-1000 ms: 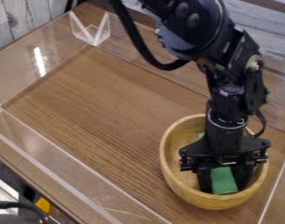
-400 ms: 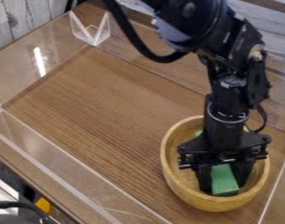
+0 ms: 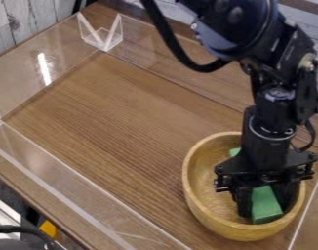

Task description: Remove the green block from inside the brown bowl and put it on the table

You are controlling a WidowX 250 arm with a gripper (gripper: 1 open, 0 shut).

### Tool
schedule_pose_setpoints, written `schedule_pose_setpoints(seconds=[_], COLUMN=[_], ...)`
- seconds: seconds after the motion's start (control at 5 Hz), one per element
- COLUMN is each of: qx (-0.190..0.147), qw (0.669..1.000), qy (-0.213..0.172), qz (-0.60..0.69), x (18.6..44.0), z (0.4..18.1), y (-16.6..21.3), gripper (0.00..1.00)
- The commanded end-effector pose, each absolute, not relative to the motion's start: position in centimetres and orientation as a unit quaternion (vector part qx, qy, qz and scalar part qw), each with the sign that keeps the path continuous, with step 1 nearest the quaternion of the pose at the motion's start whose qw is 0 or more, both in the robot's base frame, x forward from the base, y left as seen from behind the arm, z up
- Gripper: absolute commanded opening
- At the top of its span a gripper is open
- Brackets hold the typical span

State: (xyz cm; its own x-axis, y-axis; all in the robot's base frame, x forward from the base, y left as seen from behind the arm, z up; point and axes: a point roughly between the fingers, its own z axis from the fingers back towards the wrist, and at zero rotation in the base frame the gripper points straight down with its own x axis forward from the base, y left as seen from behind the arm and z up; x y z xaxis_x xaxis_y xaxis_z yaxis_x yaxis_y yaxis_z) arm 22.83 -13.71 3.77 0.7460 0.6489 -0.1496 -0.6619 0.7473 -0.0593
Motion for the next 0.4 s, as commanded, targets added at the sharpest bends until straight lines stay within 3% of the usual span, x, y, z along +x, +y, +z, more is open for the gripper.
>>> schedule_pose_setpoints(seconds=[0.0,0.2], qx=[-0.065,-0.061], qw=[0.931,0.935], qy=[0.046,0.05], qz=[0.356,0.347], x=[23.84,23.85], z=[5.11,4.63], y=[-14.41,-14.72], gripper=[0.0,0.0])
